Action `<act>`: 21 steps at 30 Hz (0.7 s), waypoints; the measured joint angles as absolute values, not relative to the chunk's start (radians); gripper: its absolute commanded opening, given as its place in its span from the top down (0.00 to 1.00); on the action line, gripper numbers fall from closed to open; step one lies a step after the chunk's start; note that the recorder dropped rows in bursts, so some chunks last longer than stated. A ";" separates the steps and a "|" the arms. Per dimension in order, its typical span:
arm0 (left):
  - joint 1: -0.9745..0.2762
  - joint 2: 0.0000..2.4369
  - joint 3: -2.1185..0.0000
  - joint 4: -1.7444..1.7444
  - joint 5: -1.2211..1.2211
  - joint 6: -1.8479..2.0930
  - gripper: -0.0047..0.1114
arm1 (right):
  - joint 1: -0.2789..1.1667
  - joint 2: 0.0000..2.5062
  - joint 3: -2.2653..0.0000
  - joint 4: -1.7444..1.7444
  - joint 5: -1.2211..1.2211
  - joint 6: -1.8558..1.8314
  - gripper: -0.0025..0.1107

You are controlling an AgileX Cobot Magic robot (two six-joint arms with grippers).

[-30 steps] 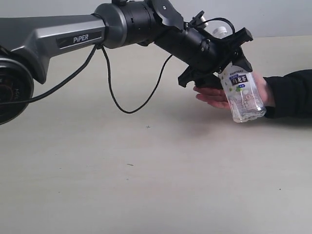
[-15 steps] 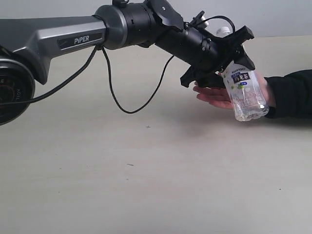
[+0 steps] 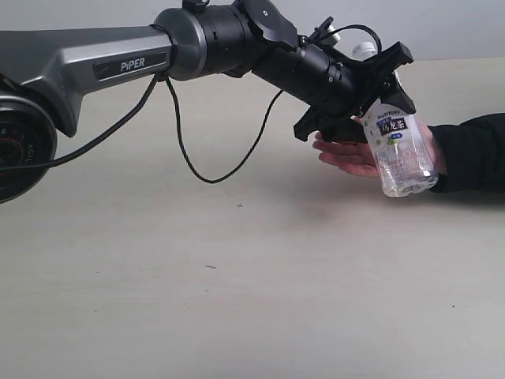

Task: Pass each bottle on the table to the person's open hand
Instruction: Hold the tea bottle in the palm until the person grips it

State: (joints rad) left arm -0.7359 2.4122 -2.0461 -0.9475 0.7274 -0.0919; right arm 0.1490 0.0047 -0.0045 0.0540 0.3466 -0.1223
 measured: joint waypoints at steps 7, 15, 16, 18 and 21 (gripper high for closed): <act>-0.736 2.412 -2.046 -0.948 0.750 -0.063 0.18 | 0.149 0.005 -0.005 0.054 0.347 -0.122 0.98; -0.736 2.412 -2.046 -0.948 0.761 -0.029 0.17 | 0.149 0.005 -0.005 0.054 0.347 -0.122 0.98; -0.736 2.412 -2.046 -0.948 0.761 -0.024 0.17 | 0.149 0.005 -0.005 0.054 0.347 -0.122 0.98; -0.736 2.412 -2.046 -0.948 0.764 -0.016 0.17 | 0.149 0.005 -0.005 0.054 0.347 -0.122 0.98; -0.736 2.412 -2.046 -0.948 0.775 -0.009 0.17 | 0.149 0.005 -0.005 0.054 0.347 -0.122 0.98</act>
State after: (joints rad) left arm -0.7359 2.4122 -2.0461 -0.9475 0.7747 -0.0091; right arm 0.1490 0.0047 -0.0045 0.0540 0.3466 -0.1223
